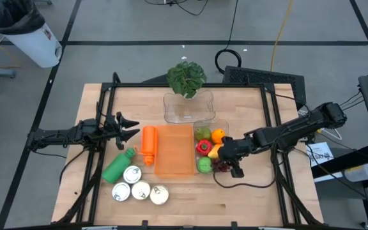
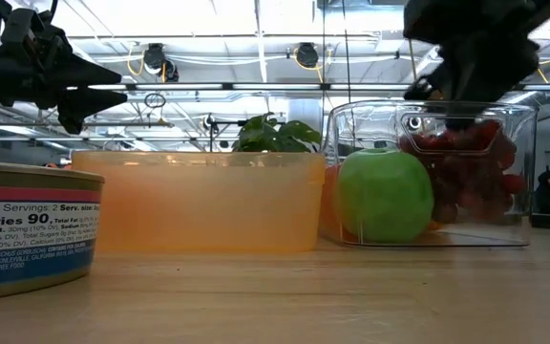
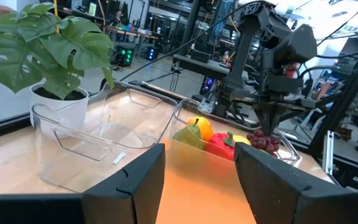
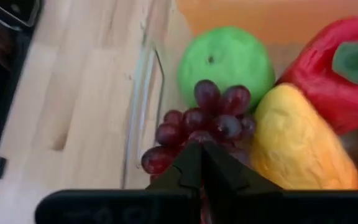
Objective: Pick & Place Food Item
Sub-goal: Put the red grapes into the bottom transparent bin, then put the green water bottle into the top transparent bin
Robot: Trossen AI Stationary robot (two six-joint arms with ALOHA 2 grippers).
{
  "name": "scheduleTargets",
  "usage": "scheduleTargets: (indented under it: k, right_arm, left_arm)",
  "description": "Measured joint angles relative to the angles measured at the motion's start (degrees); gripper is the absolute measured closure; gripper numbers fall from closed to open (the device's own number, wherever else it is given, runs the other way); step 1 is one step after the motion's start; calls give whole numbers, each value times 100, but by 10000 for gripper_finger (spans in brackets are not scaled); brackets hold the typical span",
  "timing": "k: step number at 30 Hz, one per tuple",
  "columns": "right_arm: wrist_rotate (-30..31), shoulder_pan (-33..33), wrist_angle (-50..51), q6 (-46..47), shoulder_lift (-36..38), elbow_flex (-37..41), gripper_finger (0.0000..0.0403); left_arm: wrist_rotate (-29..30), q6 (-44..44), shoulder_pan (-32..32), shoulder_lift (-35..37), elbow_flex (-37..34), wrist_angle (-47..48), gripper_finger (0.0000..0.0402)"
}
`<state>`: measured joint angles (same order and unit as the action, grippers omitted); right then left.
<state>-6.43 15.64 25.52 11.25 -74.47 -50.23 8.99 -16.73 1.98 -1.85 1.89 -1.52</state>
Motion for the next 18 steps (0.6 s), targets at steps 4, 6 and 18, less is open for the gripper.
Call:
scheduleTargets:
  k: [4, 6, 18]
  right_arm:
    - [-135, -4, -47, 1, -296, 119, 400]
    - [-130, -18, -91, 2, -462, 139, 402]
    - [-111, -17, -133, 8, 169, 10, 401]
  left_arm:
    - [0, 0, -2, 1, 0, 0, 200]
    - [0, 0, -1, 0, 0, 0, 205]
    - [0, 0, 0, -1, 0, 0, 232]
